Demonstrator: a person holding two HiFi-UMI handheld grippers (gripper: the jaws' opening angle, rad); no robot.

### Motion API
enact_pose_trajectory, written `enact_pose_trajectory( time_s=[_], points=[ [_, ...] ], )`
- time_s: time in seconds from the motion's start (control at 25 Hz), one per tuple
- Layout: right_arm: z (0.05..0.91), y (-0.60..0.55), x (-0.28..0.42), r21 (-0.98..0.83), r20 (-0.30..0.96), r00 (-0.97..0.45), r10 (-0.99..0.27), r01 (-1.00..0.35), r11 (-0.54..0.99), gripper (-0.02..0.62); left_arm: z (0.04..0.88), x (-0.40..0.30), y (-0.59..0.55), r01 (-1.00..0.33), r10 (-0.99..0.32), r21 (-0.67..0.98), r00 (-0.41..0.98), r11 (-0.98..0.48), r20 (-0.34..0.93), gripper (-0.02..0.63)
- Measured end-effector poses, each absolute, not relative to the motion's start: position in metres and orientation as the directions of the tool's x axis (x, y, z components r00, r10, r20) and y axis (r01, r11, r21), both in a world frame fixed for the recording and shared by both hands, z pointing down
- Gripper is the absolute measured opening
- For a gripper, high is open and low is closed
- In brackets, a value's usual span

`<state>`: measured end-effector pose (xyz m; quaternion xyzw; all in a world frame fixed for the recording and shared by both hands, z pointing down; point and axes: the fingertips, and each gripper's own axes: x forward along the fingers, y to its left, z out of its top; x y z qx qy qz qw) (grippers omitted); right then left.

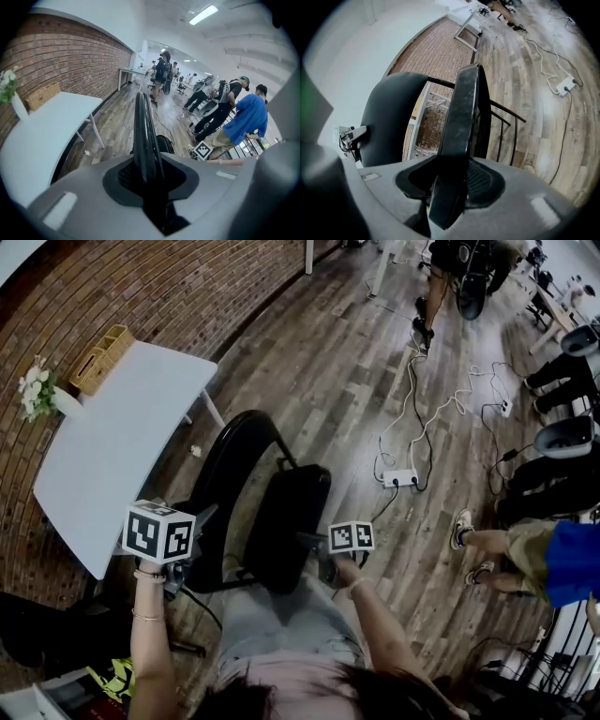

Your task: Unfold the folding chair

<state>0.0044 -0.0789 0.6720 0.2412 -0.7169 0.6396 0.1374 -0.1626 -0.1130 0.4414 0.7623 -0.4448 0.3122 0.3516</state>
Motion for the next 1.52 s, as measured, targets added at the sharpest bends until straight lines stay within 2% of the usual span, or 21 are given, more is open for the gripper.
enact_pose_trajectory(
  time_s=[0.8, 1.52],
  points=[
    [0.700, -0.070, 0.034, -0.851, 0.517, -0.843, -0.148, -0.525, 0.020, 0.181, 0.465, -0.216, -0.128, -0.889, -0.453, 0.299, 0.438, -0.347, 0.777, 0.083],
    [0.707, -0.073, 0.025, -0.837, 0.538, -0.822, -0.187, -0.548, 0.003, 0.183, 0.481, -0.257, -0.137, -0.867, -0.434, 0.361, 0.488, -0.343, 0.757, 0.084]
  ],
)
